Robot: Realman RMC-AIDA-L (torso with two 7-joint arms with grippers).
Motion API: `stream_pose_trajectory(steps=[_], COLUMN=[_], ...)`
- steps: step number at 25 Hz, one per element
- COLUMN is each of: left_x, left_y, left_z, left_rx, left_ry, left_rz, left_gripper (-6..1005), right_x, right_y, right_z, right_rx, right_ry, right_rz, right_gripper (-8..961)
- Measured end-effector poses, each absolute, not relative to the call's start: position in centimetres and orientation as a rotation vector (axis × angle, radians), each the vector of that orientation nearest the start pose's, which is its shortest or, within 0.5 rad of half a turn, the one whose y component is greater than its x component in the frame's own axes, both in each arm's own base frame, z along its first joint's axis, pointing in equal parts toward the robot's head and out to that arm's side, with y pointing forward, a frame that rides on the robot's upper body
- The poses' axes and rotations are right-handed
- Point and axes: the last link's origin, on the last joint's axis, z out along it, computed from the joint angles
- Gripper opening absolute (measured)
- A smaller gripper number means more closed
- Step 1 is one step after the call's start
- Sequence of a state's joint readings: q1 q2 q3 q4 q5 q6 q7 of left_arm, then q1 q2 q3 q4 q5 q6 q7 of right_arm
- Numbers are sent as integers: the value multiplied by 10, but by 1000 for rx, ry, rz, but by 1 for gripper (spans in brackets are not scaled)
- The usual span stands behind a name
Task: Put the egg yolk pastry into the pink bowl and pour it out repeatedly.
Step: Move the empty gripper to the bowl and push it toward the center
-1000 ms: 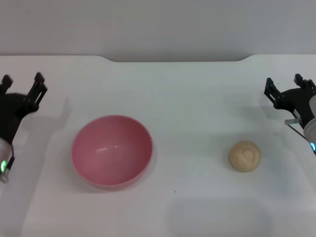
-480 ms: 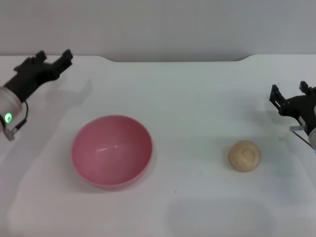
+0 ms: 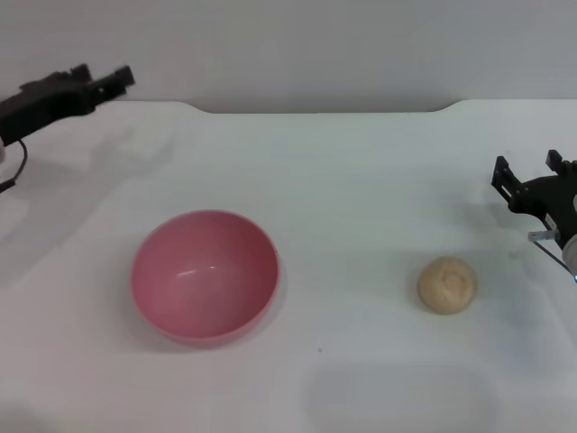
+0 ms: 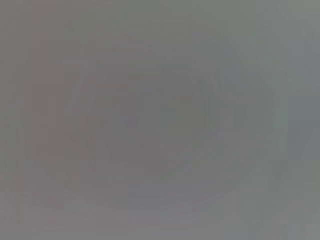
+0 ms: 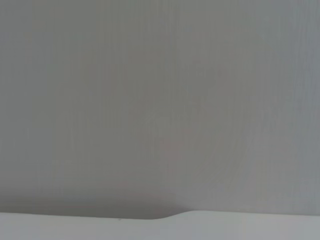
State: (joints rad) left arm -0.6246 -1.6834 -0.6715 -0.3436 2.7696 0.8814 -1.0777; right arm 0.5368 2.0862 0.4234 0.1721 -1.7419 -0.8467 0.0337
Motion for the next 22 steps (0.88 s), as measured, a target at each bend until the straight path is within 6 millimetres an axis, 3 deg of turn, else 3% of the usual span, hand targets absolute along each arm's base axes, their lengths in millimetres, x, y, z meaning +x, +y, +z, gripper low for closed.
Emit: stream_pose_trajectory(steps=[7, 13, 18, 22], left_x=[-312, -323, -308, -282], left_y=[411, 413, 402, 388], left_z=[74, 93, 96, 115], left_rx=[-2209, -2271, -2322, -2301], left_ry=[-1023, -1091, -1121, -1058], left_rz=[-667, -463, -218, -29], left_gripper=[803, 803, 802, 802], right_x=[339, 336, 333, 332], right_y=[350, 351, 350, 349], right_z=[-52, -54, -57, -58], right_rx=[-1665, -1668, -1679, -1681], right_ry=[759, 763, 766, 768], right_rz=[444, 456, 463, 467], right_gripper=[735, 736, 736, 736])
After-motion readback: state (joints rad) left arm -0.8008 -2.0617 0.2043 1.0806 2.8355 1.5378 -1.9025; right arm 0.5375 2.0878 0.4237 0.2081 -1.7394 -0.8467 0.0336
